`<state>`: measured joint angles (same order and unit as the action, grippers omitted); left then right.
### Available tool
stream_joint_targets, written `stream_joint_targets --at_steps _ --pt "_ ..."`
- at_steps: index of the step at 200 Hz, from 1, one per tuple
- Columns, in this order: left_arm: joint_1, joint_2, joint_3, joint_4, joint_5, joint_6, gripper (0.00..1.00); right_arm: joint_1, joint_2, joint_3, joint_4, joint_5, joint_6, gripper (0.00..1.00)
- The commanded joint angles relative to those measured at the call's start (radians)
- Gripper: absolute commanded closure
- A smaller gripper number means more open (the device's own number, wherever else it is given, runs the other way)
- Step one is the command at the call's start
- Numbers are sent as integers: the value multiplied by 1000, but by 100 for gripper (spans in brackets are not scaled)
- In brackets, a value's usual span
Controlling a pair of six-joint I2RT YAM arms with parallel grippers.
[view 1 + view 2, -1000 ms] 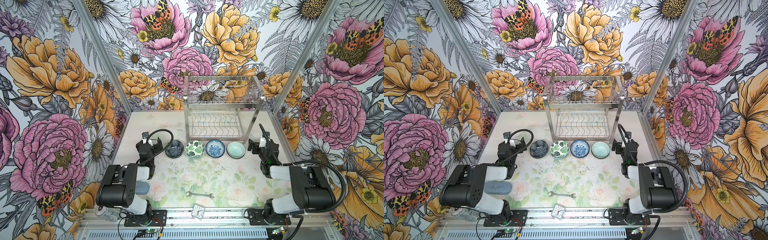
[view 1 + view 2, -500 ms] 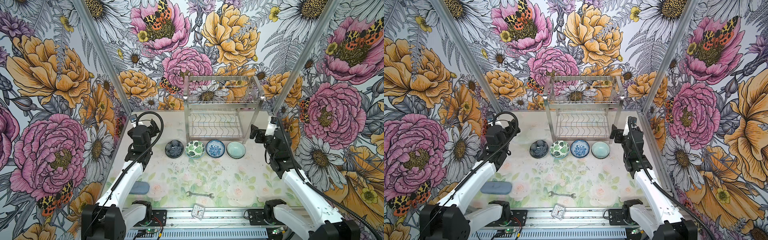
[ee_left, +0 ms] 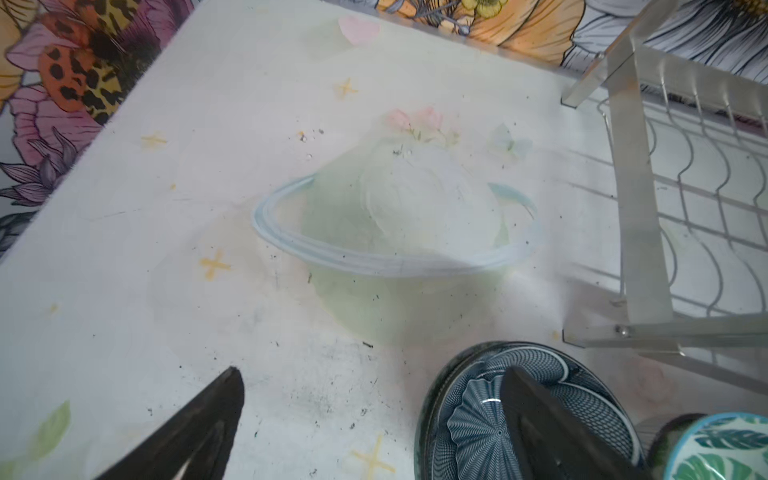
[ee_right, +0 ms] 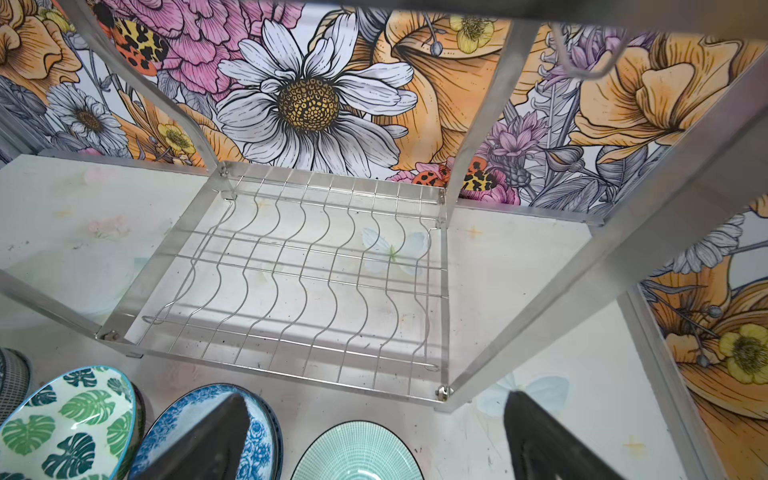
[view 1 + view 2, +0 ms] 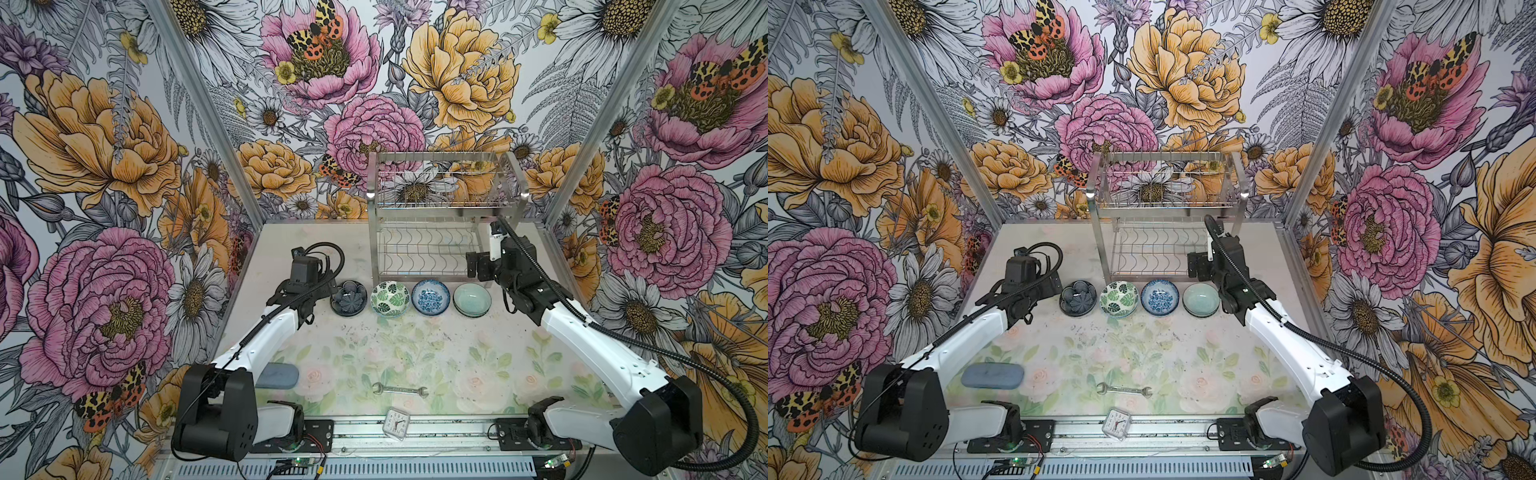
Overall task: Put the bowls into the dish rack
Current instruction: 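Move left gripper over the dark bowl while right gripper moves above rack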
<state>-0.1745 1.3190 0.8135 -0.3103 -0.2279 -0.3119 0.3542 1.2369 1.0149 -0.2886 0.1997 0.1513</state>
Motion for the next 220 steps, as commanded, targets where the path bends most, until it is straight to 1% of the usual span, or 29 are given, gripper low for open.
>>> stream_joint_targets --at_steps 1,37,79,93,118,134,154,174,220 --pt "-8 24 -1 12 76 -11 9 4 10 34 -22 33 -22 2" --pt "-10 83 4 21 124 -10 21 5 21 36 -21 28 -19 2" --pt "-20 118 4 36 153 -10 42 7 35 44 -23 29 -20 2" --pt "-25 130 6 37 155 -6 47 6 42 46 -22 30 -19 3" --pt "-40 143 9 44 156 -1 50 9 45 48 -22 28 -17 3" --pt "-42 150 11 45 157 0 55 8 48 47 -23 29 -17 2" --pt "-42 160 12 48 154 2 58 8 48 47 -22 29 -15 2" --pt "-42 167 13 48 150 -1 68 8 45 45 -22 31 -16 3" --pt "-45 166 18 46 136 -1 72 9 46 42 -22 30 -15 3"
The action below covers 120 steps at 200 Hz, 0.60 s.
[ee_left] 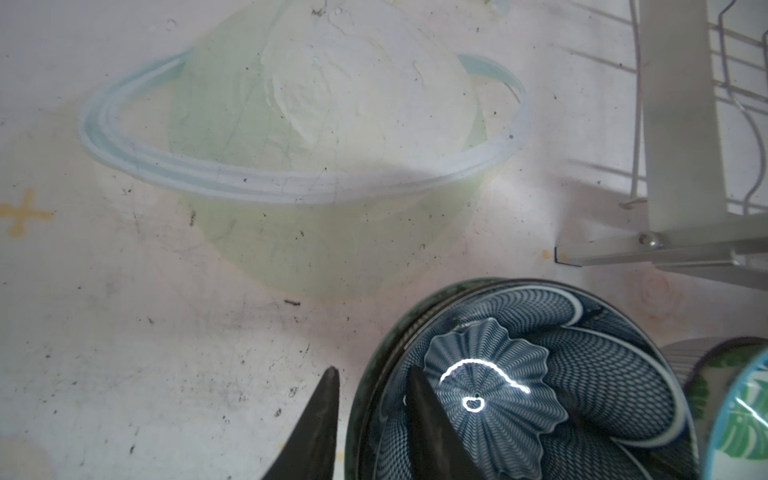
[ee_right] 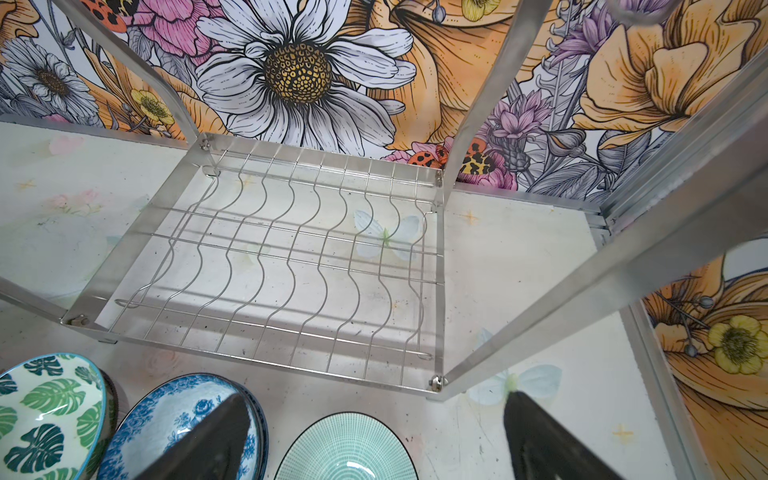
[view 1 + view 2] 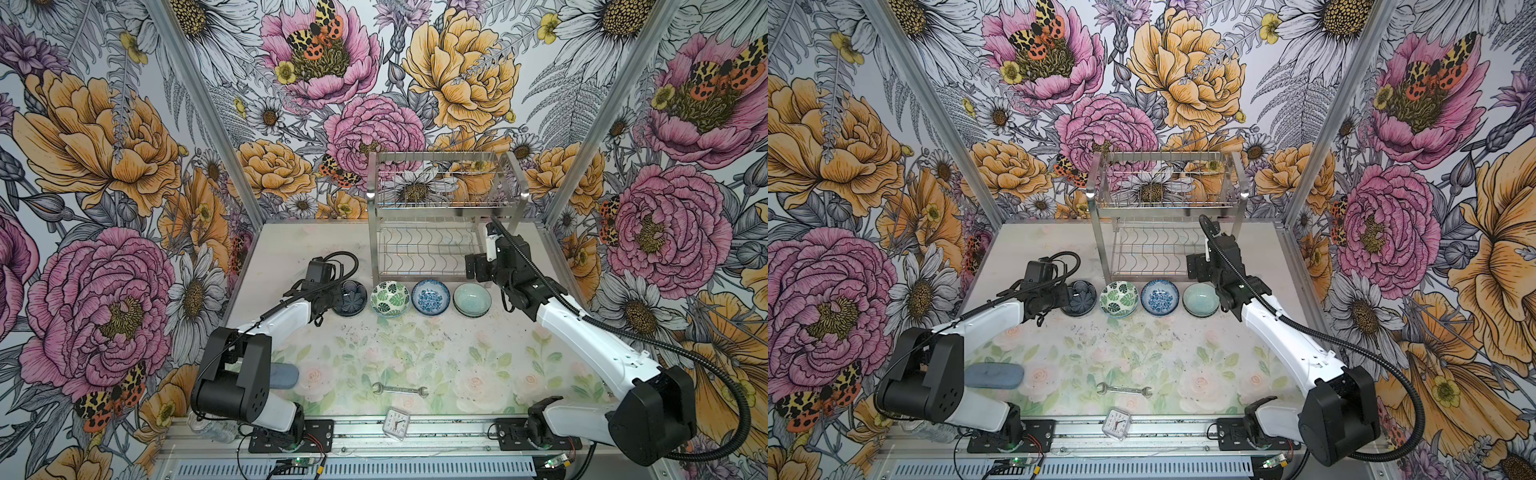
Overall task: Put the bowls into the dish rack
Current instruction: 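Move left gripper over the dark bowl while right gripper moves above rack, then lower the left gripper onto the dark patterned bowl's rim and close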
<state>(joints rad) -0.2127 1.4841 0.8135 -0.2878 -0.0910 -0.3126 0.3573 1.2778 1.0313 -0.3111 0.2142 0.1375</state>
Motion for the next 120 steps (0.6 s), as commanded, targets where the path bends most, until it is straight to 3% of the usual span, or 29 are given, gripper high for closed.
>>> stream_joint_targets --at_steps 1,120 --pt "-7 1 18 23 -2 0 72 6 4 26 1 16 -1 3" --pt "-14 -27 27 6 -44 15 86 7 -1 25 1 7 2 3"
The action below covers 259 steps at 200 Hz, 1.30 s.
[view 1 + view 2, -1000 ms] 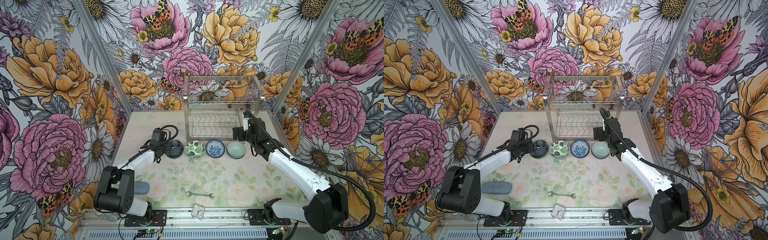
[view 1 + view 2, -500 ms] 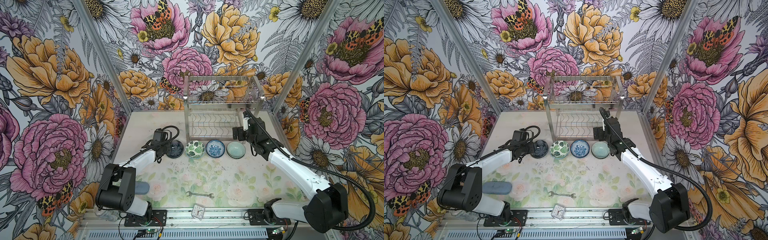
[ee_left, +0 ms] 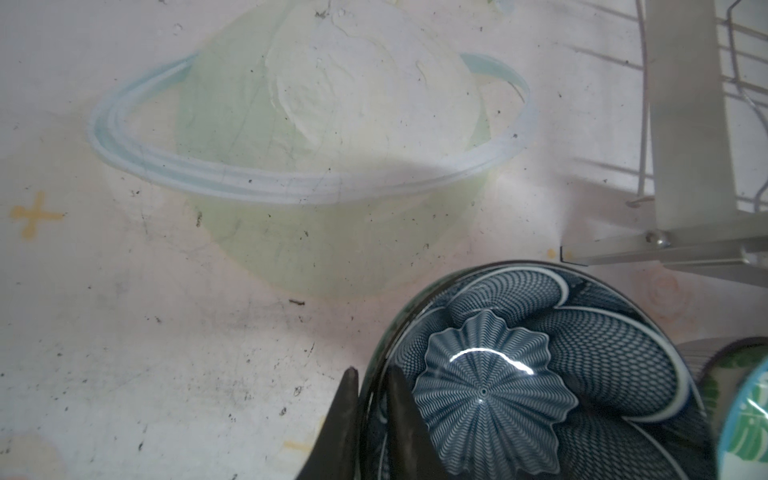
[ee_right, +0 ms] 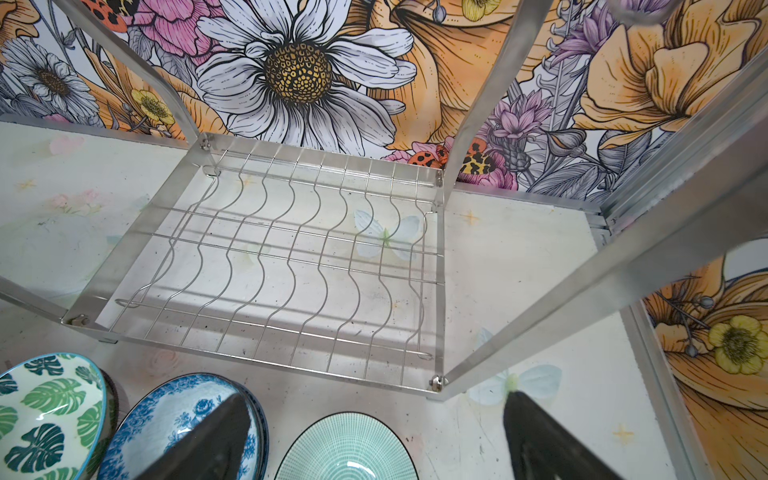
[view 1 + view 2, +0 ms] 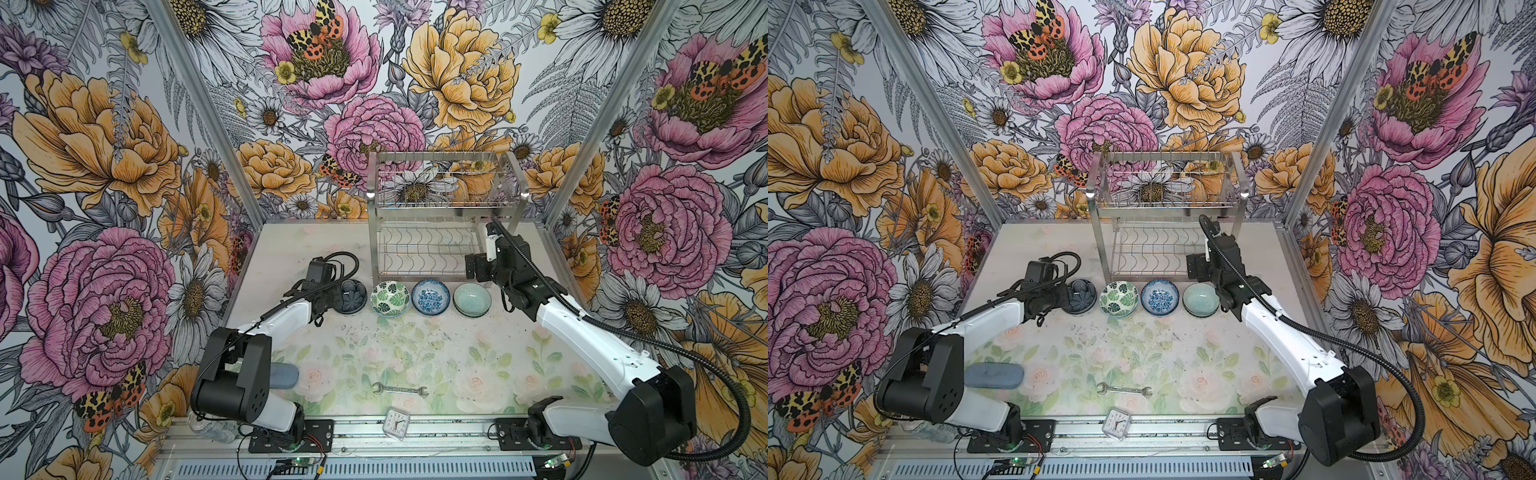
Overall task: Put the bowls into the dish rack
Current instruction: 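Lower the left gripper onto the dark patterned bowl's rim and close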
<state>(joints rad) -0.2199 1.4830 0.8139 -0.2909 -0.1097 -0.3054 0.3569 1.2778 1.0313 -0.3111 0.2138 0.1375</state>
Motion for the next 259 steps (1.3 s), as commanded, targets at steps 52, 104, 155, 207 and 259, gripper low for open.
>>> stream_joint_targets --at_steps 52,104,155,207,259 --pt "-8 -42 42 -18 -32 15 82 8 -2 30 1 5 2 3" --pt "-8 -53 47 -28 -34 18 81 11 -3 32 1 2 2 3" --pt "-9 -26 44 -29 -14 18 85 10 -10 24 1 2 0 3" --pt "-10 -15 37 -33 -13 19 87 10 -13 21 0 1 -1 3" --pt "-10 -1 31 -33 -1 15 87 10 -12 19 0 2 2 3"
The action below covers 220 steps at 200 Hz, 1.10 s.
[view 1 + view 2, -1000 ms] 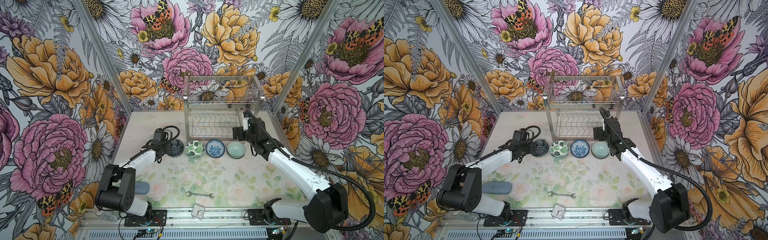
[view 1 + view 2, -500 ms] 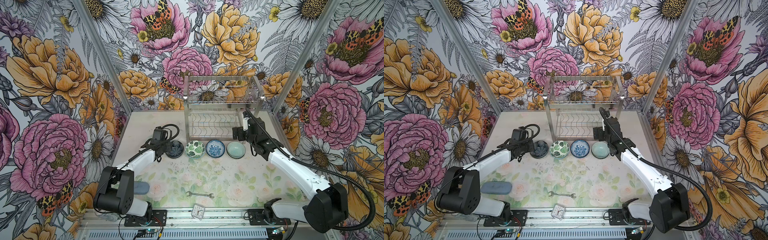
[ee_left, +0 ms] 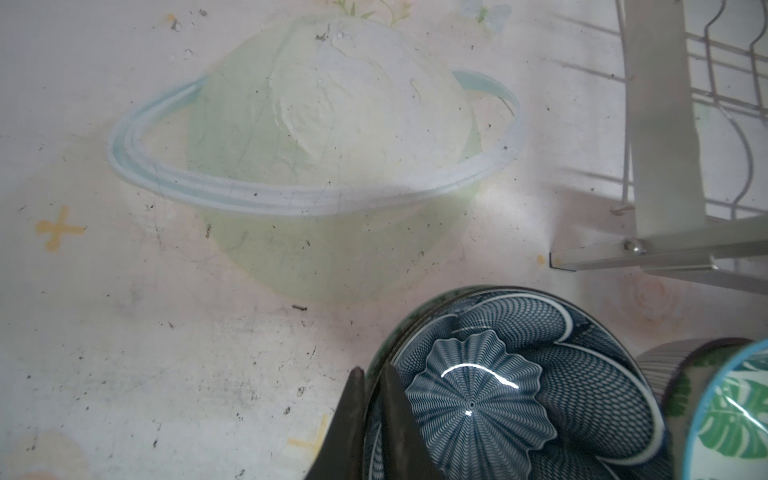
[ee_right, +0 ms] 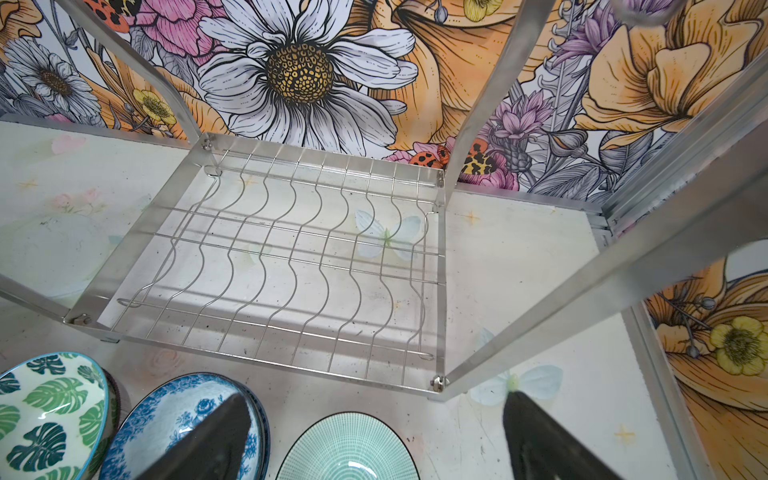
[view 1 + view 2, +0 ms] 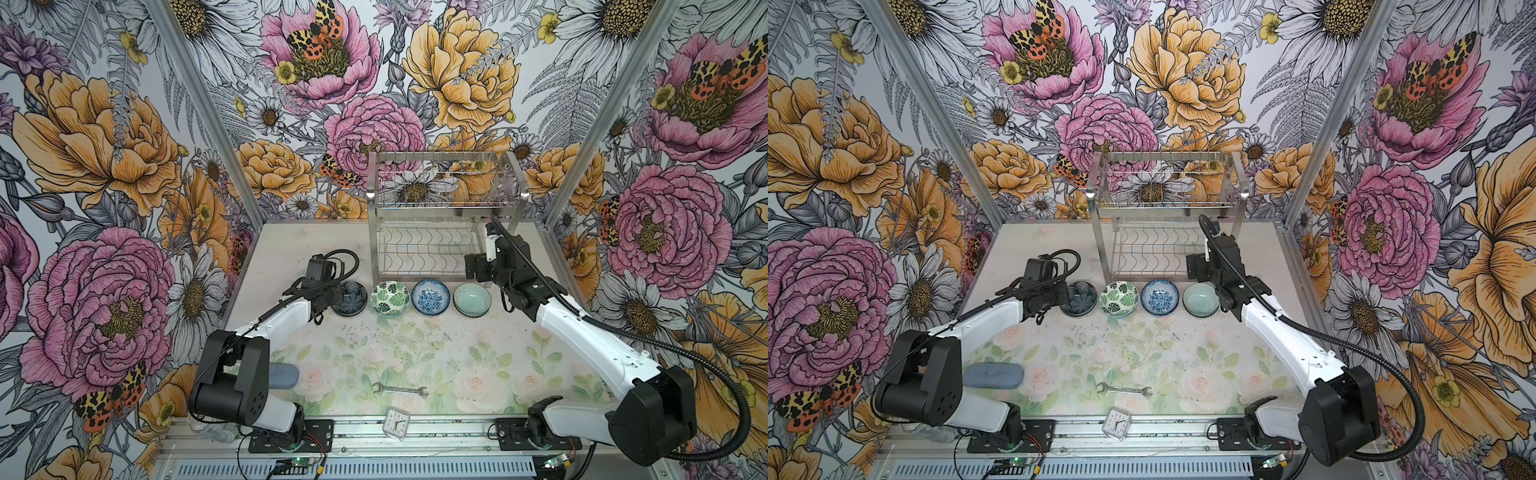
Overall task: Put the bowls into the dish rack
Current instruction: 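Lower the left gripper onto the dark patterned bowl's rim and close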
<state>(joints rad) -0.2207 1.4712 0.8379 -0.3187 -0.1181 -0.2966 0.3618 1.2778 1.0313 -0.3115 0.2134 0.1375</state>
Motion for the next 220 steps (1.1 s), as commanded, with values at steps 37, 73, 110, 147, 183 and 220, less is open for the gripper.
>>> stream_joint_targets --at_steps 37,73,110,147,183,220 --pt "-9 15 3 -3 11 4 87 5 -9 19 1 1 3 3" --pt "-9 17 0 -5 12 4 88 5 -9 20 0 -2 2 3" --pt "-9 18 -5 -9 7 5 86 6 -7 23 2 -2 2 3" --pt "-7 15 -5 -18 2 7 82 6 -6 21 1 -5 7 3" --pt "-8 12 -7 -19 5 5 82 5 -5 21 1 -7 8 3" --pt "-9 12 -11 -19 6 4 88 6 -5 22 2 -8 9 3"
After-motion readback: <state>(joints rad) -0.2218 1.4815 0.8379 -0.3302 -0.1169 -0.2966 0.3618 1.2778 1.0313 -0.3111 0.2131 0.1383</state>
